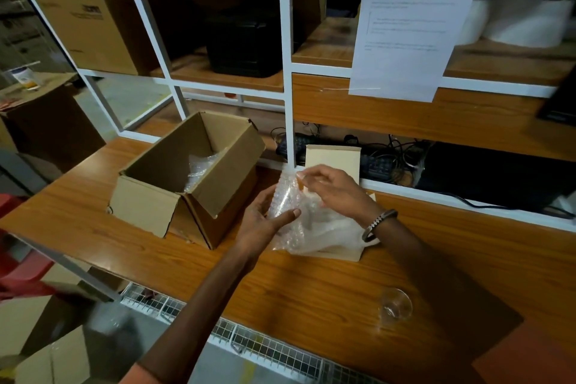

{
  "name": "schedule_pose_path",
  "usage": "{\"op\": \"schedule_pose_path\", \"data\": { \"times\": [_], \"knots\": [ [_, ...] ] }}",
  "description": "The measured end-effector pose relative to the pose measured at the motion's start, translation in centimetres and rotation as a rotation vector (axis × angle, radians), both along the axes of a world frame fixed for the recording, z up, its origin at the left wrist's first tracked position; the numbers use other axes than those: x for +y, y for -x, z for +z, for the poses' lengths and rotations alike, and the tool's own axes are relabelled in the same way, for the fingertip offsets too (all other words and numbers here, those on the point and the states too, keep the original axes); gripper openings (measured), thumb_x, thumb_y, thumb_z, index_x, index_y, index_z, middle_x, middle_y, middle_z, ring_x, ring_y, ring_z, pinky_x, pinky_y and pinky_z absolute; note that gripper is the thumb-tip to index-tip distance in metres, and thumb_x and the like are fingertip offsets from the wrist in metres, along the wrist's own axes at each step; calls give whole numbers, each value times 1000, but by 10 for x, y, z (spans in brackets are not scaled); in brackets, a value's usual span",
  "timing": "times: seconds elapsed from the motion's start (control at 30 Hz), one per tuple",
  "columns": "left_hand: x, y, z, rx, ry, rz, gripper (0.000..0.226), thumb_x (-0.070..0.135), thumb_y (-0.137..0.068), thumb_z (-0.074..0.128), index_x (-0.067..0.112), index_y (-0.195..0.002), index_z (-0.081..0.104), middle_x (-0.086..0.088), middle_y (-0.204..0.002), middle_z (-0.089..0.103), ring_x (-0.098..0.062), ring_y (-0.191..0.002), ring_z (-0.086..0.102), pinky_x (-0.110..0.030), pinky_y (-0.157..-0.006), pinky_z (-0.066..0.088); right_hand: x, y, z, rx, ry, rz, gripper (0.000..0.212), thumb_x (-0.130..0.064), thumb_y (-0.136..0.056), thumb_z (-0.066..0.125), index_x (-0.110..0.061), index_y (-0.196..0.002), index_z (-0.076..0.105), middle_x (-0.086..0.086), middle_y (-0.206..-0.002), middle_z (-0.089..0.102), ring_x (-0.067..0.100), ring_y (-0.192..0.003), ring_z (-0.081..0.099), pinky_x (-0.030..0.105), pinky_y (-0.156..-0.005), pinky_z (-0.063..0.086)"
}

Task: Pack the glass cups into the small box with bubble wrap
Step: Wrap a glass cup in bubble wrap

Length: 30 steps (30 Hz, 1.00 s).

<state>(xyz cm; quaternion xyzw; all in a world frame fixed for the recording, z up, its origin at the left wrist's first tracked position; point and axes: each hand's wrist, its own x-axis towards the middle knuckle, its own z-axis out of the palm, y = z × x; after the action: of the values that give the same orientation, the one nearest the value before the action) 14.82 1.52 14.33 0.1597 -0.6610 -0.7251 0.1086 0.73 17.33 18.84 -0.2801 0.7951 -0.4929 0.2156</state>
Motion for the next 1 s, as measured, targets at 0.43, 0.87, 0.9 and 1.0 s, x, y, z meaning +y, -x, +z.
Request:
{"op": "schedule_pose_path", "data": {
  "times": [0.43, 0.87, 0.9, 1.0],
  "knots": [
    [-14, 5, 30, 28, 102, -84, 111, 32, -57, 103, 35, -145, 37, -8, -132, 59, -24, -118, 68, -43, -91, 65, 21, 18, 11, -364, 154, 265, 43, -35, -86, 85, -17, -123, 71, 17, -125, 71, 28, -107, 71, 55, -97, 60],
    [-11, 9, 39, -145, -141, -170, 58, 58, -102, 56, 14, -138, 65, -15, -134, 73, -30, -119, 74, -49, -102, 59, 22, 9, -5, -118, 257, 226, 33, -20, -94, 81, -13, -126, 73, 8, -121, 77, 27, -115, 74, 48, -102, 59],
    [-11, 10, 41, -174, -175, -206, 61, 63, -104, 50, 17, -140, 65, -12, -134, 74, -29, -122, 73, -49, -105, 57, 22, 8, -5, -84, 263, 213, 34, -19, -94, 82, -13, -125, 73, 6, -120, 76, 25, -113, 74, 46, -99, 60],
    [-10, 15, 44, -219, -227, -246, 63, 67, -104, 46, 19, -139, 66, -11, -131, 76, -30, -122, 73, -51, -107, 54, 21, 2, -8, -9, 255, 187, 37, -13, -92, 83, -10, -127, 71, 5, -121, 74, 23, -106, 76, 38, -81, 65]
  ]
}}
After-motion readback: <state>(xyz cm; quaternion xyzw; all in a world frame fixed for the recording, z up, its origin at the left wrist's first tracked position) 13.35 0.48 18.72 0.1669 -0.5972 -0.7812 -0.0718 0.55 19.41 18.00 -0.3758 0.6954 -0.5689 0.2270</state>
